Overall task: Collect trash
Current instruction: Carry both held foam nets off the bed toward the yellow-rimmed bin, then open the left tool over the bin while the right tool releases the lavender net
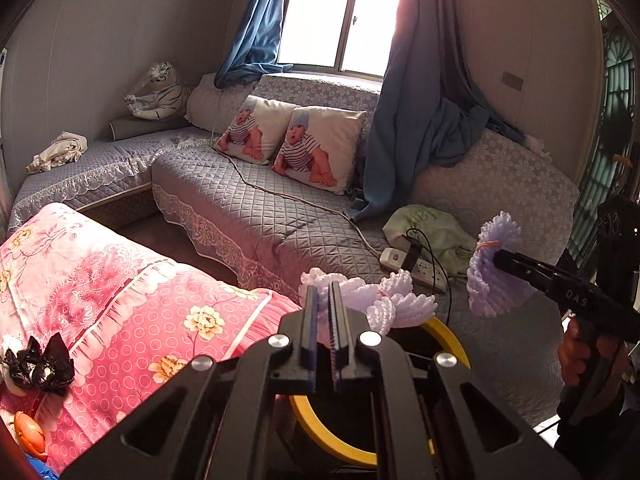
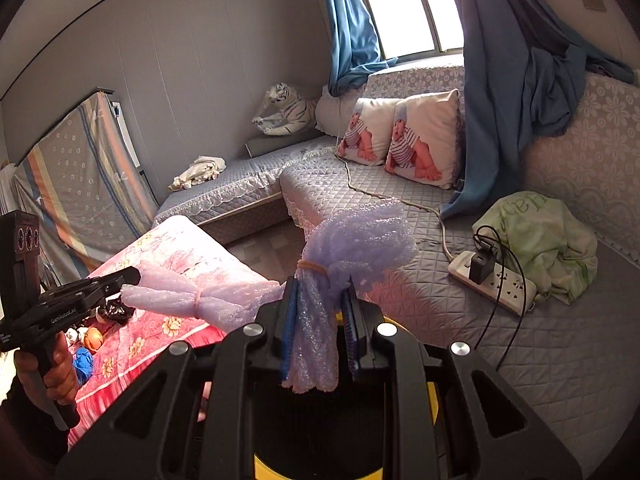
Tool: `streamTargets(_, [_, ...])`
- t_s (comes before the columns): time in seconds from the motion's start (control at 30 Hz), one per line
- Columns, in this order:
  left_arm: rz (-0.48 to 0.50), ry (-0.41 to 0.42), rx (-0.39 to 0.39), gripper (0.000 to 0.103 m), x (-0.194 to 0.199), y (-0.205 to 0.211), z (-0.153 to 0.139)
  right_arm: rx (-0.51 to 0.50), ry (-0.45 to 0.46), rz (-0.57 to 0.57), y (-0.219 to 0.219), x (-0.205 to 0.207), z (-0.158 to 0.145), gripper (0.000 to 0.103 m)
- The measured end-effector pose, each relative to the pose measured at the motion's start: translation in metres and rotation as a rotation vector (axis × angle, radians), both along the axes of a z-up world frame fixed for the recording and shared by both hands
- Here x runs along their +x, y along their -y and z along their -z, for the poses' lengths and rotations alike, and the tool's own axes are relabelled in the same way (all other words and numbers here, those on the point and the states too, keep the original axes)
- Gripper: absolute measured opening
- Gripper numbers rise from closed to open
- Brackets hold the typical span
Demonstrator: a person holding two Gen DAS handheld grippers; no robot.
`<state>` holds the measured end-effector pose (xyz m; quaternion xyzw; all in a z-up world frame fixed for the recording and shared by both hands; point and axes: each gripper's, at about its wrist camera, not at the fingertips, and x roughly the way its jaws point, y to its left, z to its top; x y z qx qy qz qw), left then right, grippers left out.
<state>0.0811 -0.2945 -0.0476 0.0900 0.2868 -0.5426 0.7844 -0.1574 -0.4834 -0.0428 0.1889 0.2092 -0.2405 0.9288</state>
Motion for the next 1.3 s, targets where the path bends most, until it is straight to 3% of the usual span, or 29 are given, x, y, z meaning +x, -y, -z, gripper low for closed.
streamTargets(0.53, [0.051, -0.041, 0.113, 0.005, -0.013, 0.038, 0.044, 0.095, -0.107, -0.035, 0.014, 0.008, 0.044, 0.021])
streamTargets(0.7, [0.057, -0.044, 0.115, 0.006, -0.015, 0.042, 0.047, 0.104, -0.122, -0.057, 0.013, 0.012, 0.049, 0.028])
streamTargets(0.77, [0.057, -0.056, 0.116, 0.013, -0.014, 0.042, 0.047, 0.103, -0.126, -0.052, 0.014, 0.013, 0.05, 0.032])
streamTargets(0.83, [0.042, -0.05, 0.115, 0.038, -0.015, 0.041, 0.047, 0.111, -0.131, -0.042, 0.017, 0.013, 0.052, 0.036])
streamTargets(0.87, [0.033, -0.046, 0.111, 0.043, -0.014, 0.04, 0.047, 0.118, -0.131, -0.037, 0.019, 0.013, 0.053, 0.04])
streamTargets(1.0, [0.016, -0.054, 0.104, 0.047, -0.012, 0.036, 0.044, 0.146, -0.138, -0.02, 0.024, 0.013, 0.057, 0.05])
streamTargets(1.3, [-0.051, -0.033, 0.064, 0.047, -0.001, 0.014, 0.025, 0.134, -0.114, -0.044, 0.019, 0.025, 0.049, 0.051])
